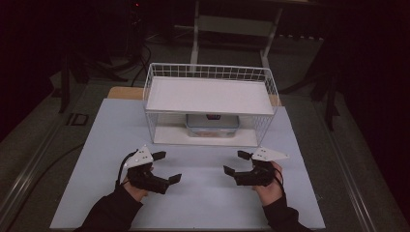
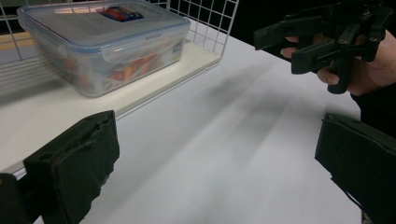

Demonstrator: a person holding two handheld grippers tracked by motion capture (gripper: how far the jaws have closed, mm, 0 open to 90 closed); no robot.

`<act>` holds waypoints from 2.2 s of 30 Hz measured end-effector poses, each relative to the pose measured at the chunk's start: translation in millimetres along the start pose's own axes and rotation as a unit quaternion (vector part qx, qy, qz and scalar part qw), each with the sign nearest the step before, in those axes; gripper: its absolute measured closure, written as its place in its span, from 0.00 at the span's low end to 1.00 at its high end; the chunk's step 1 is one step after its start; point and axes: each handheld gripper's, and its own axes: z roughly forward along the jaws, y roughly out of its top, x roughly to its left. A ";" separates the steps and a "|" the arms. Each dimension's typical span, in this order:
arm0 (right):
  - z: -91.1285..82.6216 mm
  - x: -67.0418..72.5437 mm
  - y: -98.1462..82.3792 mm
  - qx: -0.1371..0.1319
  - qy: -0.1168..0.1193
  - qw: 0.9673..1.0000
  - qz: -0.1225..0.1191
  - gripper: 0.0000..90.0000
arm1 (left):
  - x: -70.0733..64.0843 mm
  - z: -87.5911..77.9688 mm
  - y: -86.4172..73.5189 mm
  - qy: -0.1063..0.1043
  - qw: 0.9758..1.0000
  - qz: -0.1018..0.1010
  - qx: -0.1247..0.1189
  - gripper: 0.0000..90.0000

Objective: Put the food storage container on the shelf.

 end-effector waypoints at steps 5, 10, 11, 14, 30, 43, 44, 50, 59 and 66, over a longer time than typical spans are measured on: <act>-17.2 1.7 -6.2 -0.006 0.001 1.000 0.005 0.18 | -1.1 -9.6 -1.5 0.000 1.000 0.001 -0.005 0.00; -31.4 2.0 -14.4 -0.002 -0.011 1.000 0.006 0.18 | -1.8 -18.0 -3.7 0.012 1.000 0.007 -0.010 0.00; -34.0 1.8 -15.8 0.000 -0.016 1.000 0.006 0.18 | -1.4 -20.0 -4.1 0.012 1.000 0.009 -0.012 0.00; -42.1 -0.1 -19.8 0.001 -0.025 1.000 0.014 0.18 | 0.4 -26.0 -5.9 0.010 1.000 0.008 -0.016 0.00; -67.9 -5.5 -37.7 0.009 -0.029 0.999 0.011 0.19 | 8.2 -48.4 -21.2 0.030 0.999 -0.008 -0.021 0.00; -80.2 -8.5 -50.4 0.021 -0.027 0.999 0.011 0.18 | 5.0 -51.2 -30.4 0.031 0.999 -0.006 -0.013 0.00; -80.6 -8.6 -51.1 0.024 -0.028 0.999 0.010 0.18 | 5.3 -51.0 -30.6 0.031 0.999 -0.006 -0.014 0.00; -78.9 -11.2 -54.8 0.035 -0.026 0.999 0.019 0.18 | 6.1 -50.6 -31.6 0.030 0.999 -0.006 -0.015 0.00; -72.4 -13.8 -58.0 0.053 -0.025 0.998 0.021 0.19 | 7.7 -48.7 -32.9 0.026 0.999 -0.008 -0.017 0.00; -72.0 -14.8 -58.8 0.053 -0.023 0.998 0.025 0.19 | 7.8 -47.4 -33.9 0.025 1.000 -0.009 -0.015 0.00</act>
